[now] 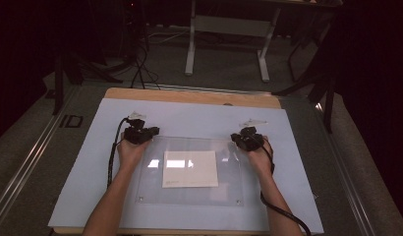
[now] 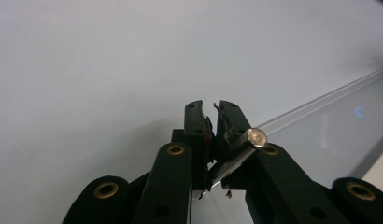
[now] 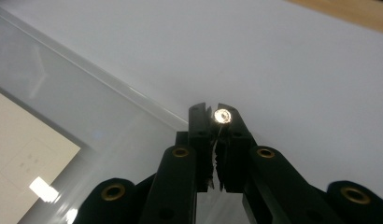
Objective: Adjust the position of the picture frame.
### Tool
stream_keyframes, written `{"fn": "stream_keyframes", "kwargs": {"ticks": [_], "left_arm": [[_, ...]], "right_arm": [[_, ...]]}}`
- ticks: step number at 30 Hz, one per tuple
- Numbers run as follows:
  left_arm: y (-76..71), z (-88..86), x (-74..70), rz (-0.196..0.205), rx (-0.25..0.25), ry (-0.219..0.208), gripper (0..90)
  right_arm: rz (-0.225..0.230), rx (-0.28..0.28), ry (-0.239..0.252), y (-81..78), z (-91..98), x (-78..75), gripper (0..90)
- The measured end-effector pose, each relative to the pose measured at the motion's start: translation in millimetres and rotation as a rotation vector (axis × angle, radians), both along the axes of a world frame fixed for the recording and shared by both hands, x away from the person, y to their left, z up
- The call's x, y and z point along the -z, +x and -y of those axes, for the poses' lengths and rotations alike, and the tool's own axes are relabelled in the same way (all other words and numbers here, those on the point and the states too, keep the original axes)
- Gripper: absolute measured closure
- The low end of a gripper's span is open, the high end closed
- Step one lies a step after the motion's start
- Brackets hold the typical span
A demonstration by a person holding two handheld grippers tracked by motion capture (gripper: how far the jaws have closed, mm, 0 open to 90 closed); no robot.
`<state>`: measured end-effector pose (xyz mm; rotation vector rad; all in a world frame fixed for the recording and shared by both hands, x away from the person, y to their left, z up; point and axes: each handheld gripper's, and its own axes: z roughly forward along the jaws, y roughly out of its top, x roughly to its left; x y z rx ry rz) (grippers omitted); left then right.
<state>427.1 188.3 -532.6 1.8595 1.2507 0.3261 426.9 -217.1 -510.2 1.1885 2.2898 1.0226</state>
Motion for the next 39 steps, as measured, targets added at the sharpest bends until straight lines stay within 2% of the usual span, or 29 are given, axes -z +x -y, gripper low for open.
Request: {"fn": "stream_keyframes", "kwargs": {"ticks": [3,6,14,17,21,26,36,39], "left_arm": [[0.3,-0.4,2.4,0.004,-0.001,-0.015,83.2],[0.0,0.1,2.3,0.007,-0.002,-0.010,83.3],[-0.6,-1.7,2.9,0.007,0.006,-0.026,82.0],[-2.9,-4.9,1.8,0.019,0.004,-0.053,75.3],[-9.3,-10.6,-1.9,0.041,0.017,-0.048,70.9],[-20.8,-18.8,-7.1,0.079,0.018,-0.074,67.4],[-42.4,-32.4,-14.3,0.144,0.011,-0.096,61.7],[-47.1,-34.5,-16.2,0.156,0.007,-0.085,60.7]], "right_arm": [[-0.001,0.004,0.026,0.6,2.4,6.8,85.3],[0.001,0.006,0.023,0.3,1.4,6.8,85.3],[0.012,0.001,0.033,-0.1,2.7,8.5,84.9],[0.014,-0.003,0.033,-0.1,3.0,8.7,84.7],[0.018,-0.004,0.036,-1.0,3.5,9.1,83.5],[0.037,-0.009,0.042,-3.9,5.5,7.8,80.1],[0.070,-0.043,0.051,-12.0,8.0,-3.4,70.5],[0.078,-0.042,0.057,-13.8,9.1,-4.6,68.0]]}}
